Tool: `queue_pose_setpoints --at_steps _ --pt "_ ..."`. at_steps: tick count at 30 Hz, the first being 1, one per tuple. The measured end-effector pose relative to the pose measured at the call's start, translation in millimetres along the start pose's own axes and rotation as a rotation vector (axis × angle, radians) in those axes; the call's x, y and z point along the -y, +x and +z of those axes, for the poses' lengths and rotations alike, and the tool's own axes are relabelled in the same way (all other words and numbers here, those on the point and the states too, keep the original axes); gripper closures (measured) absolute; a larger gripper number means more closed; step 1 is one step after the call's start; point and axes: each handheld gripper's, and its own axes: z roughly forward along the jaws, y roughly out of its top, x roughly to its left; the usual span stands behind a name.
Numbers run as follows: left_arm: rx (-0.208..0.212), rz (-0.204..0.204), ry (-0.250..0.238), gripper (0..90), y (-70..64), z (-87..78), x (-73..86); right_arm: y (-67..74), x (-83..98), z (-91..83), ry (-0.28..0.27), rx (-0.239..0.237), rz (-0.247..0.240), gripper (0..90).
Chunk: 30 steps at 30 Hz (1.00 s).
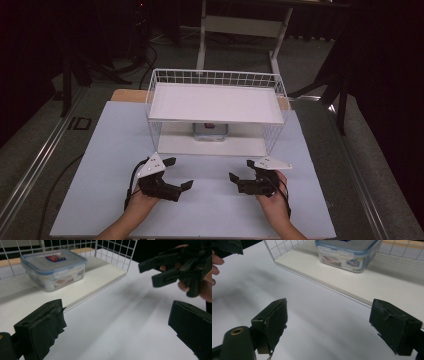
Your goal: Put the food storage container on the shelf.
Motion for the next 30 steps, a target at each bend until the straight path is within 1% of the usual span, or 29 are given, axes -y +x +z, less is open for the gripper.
queue_pose_setpoints --at_steps 2,4,7,11,14,15,17,19,21,22,24,26,30 --pt "0.0 0.004 0.007 1.3 -0.9 0.8 2.3 -2.1 2.9 -2.9 -0.001 0.006 -0.004 15.0" --pt "0.004 0.009 0.007 1.3 -1.8 0.9 4.2 -4.3 6.6 -5.1 -0.002 0.004 0.001 15.0" --pt "0.014 0.012 0.001 1.3 -1.6 0.5 6.1 -7.3 13.1 -6.8 -0.013 0.013 -0.006 15.0" --pt "0.017 0.017 0.005 1.3 -1.2 -0.4 7.3 -10.5 19.4 -6.1 0.01 0.012 -0.028 15.0" --pt "0.011 0.033 0.025 1.3 -1.5 0.1 9.5 -13.1 22.8 -6.3 0.017 0.009 -0.038 15.0" --pt "0.01 0.033 0.03 1.3 -1.6 1.0 10.7 -14.0 23.5 -6.3 0.017 0.015 -0.042 15.0" --pt "0.014 0.024 0.041 1.3 -0.9 2.5 12.2 -16.0 24.3 -5.9 0.014 0.012 -0.033 15.1" --pt "0.019 0.011 0.039 1.3 -0.7 4.2 13.7 -17.5 24.2 -4.7 0.013 0.017 -0.028 15.3" --pt "0.023 0.017 0.052 1.3 -1.6 5.9 15.0 -18.3 23.8 -2.8 0.007 0.011 -0.012 15.3" --pt "0.027 0.019 0.054 1.3 -2.3 6.5 15.2 -18.4 23.5 -2.2 0.012 0.01 -0.007 15.3" --pt "0.03 0.017 0.046 1.3 -3.6 6.3 14.0 -17.2 23.3 -1.1 0.013 0.007 -0.007 15.3" --pt "0.03 0.018 0.034 1.3 -4.2 5.1 12.6 -15.9 23.0 0.0 0.019 0.011 -0.022 15.3" --pt "0.021 0.011 0.028 1.3 -2.7 3.4 12.5 -16.1 22.8 -0.5 0.016 0.011 -0.024 15.3"
